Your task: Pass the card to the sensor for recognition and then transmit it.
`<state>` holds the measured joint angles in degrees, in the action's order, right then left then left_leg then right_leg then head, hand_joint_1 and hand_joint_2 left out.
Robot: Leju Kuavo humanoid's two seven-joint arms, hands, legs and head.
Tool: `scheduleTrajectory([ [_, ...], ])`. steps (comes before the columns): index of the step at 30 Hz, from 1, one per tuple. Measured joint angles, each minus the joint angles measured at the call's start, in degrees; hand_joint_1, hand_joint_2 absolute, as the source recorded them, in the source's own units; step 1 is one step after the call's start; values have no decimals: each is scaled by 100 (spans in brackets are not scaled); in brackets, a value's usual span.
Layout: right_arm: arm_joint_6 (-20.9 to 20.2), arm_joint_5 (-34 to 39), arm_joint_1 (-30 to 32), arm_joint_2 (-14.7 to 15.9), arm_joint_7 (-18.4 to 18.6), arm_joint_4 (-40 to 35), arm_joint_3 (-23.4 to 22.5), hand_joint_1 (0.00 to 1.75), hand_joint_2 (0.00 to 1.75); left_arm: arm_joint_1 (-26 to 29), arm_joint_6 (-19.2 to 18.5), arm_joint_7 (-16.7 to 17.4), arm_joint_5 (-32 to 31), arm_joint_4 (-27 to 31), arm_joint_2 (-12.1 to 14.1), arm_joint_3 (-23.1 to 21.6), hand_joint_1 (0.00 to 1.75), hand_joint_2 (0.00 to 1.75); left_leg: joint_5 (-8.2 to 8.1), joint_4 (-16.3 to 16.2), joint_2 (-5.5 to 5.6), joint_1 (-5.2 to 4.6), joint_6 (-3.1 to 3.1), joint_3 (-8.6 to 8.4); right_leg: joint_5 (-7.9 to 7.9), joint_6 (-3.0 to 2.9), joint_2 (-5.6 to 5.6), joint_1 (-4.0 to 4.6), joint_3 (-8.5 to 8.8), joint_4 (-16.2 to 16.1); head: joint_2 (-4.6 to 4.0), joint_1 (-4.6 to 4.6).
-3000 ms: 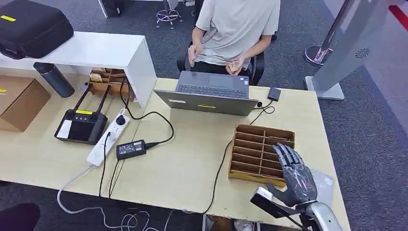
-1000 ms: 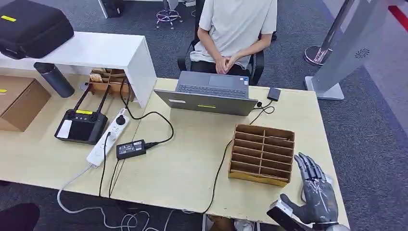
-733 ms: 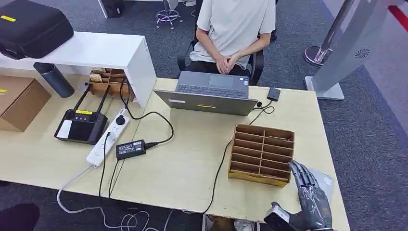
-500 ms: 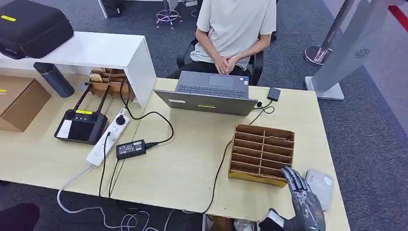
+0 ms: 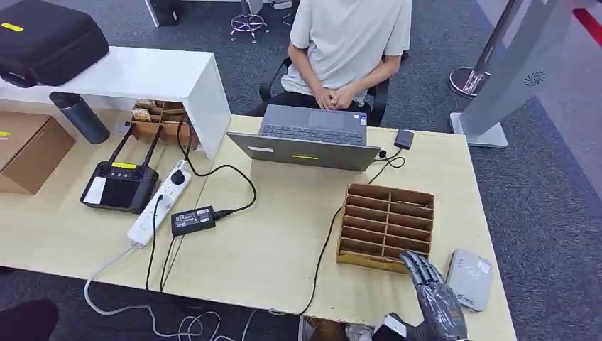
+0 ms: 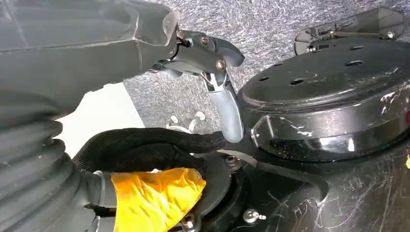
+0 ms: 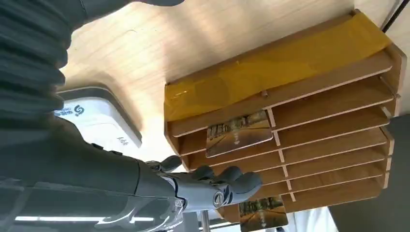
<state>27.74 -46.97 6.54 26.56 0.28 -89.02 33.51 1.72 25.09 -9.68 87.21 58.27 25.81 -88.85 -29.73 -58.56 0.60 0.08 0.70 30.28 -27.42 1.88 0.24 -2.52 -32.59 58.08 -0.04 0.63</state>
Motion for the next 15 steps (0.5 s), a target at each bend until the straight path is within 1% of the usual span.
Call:
scheduleTrajectory([
  [5, -17, -48, -113, -22, -96, 111, 15, 0, 175, -1, -17, 24, -66, -6, 2, 0, 0, 175, 0, 0, -1, 0, 0, 0, 0, 0, 0, 0, 0, 0, 0, 0],
  [11, -24, -57, -185, -59, -114, 208, 13, 0, 175, -6, -35, 48, -81, -18, 2, 0, 0, 175, 0, 0, 0, 0, 0, 0, 0, 0, 0, 0, 0, 0, 0, 0],
  [15, -74, -164, -259, -109, -221, 273, -4, 0, 175, -13, -52, 70, -136, -26, 0, 0, 0, 175, 0, 0, 0, 0, 0, 0, 0, 0, 0, 0, 0, 0, 0, 2],
])
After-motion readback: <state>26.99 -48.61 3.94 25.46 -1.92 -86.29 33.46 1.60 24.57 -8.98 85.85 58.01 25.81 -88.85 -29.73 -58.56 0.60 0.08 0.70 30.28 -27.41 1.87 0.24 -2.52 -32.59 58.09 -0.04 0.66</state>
